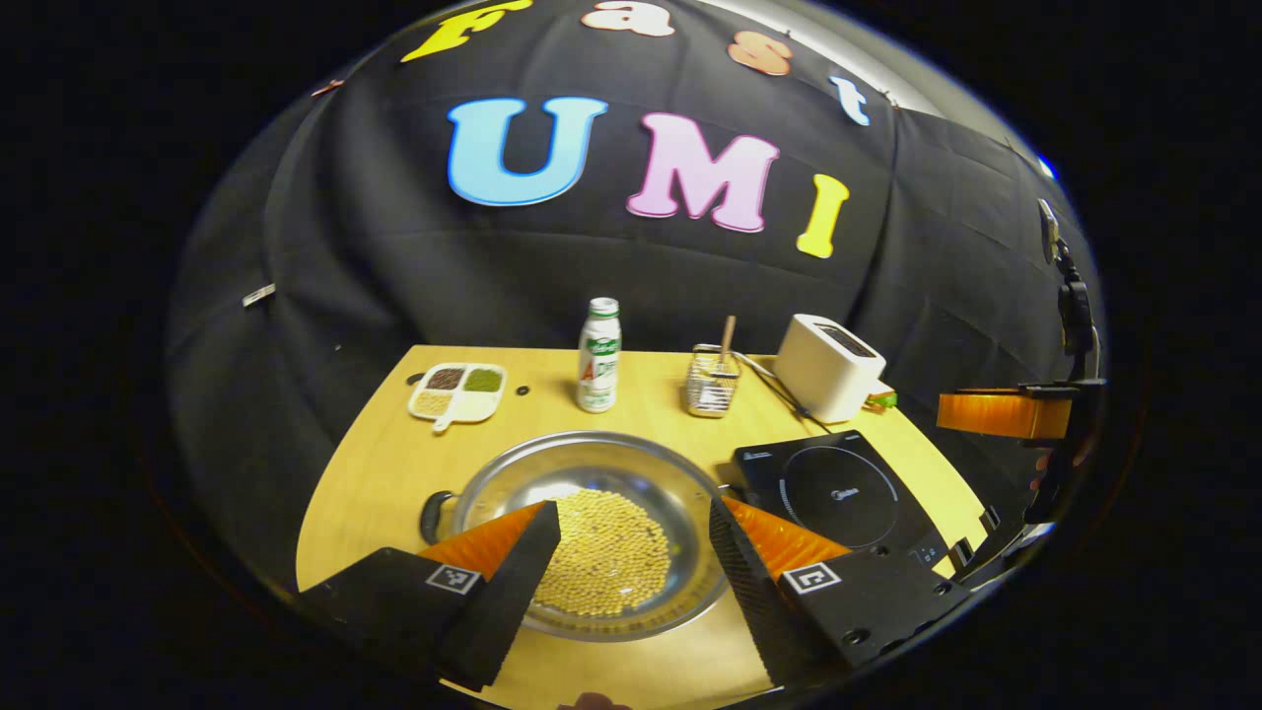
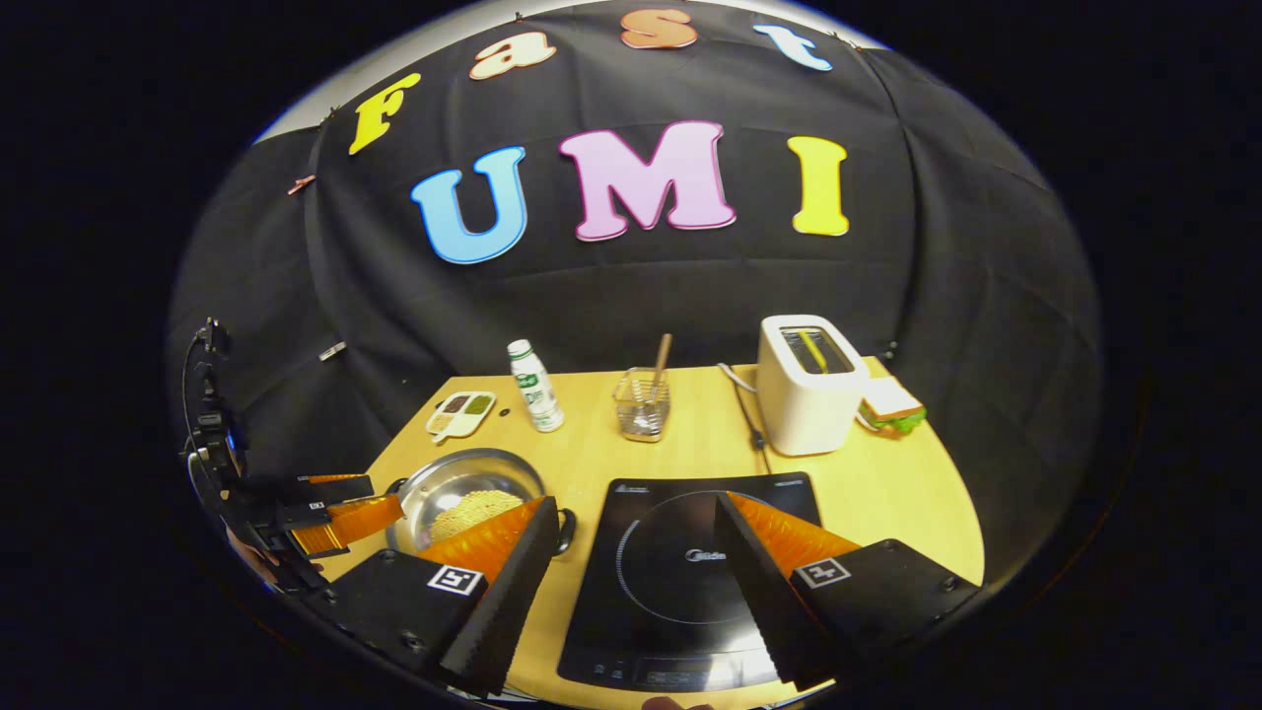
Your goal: First push the handle of the pot to place it horizontally, then grasp the pot with both hands and set it on the induction cooktop.
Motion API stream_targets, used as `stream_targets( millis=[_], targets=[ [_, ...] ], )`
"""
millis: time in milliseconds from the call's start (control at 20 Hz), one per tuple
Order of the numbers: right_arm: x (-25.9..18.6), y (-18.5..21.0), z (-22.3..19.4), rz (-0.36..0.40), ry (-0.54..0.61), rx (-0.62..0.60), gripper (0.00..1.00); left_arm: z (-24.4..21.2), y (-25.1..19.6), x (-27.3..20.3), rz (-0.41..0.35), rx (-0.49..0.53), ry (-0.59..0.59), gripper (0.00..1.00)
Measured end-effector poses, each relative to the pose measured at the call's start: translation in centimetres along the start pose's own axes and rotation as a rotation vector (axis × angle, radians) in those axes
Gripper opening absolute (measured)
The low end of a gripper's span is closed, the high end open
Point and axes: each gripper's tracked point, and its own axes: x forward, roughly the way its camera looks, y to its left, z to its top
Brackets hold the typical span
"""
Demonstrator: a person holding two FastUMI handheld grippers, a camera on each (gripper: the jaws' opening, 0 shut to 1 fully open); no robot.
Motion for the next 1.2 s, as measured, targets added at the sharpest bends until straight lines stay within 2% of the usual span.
stream_targets(
  millis=[200, 400, 600, 850, 1000, 1050, 1200],
  targets=[
    [3.9, 4.0, -3.2, 0.068, 0.126, 0.007, 0.99, -0.1, 6.6, 1.0, 0.062, 0.020, -0.008, 0.95],
    [8.0, 5.8, -6.5, 0.071, 0.228, 0.025, 0.99, -0.8, 11.5, 3.3, 0.092, 0.050, 0.000, 0.95],
    [11.8, 5.7, -9.6, 0.047, 0.269, 0.044, 0.99, -3.6, 15.4, 5.6, 0.097, 0.012, 0.057, 0.95],
    [14.4, 5.1, -13.2, 0.014, 0.303, 0.113, 0.99, -6.5, 16.5, 8.5, 0.065, -0.062, 0.110, 0.95],
    [15.0, 5.6, -14.2, 0.013, 0.293, 0.157, 0.99, -7.3, 16.8, 9.5, 0.062, -0.104, 0.127, 0.95],
    [15.6, 5.6, -13.4, 0.012, 0.253, 0.173, 0.99, -7.5, 16.7, 9.7, 0.058, -0.123, 0.124, 0.95],
    [16.2, 6.8, -13.4, 0.036, 0.238, 0.212, 0.99, -8.2, 15.9, 10.3, 0.022, -0.160, 0.139, 0.96]
  ],
)
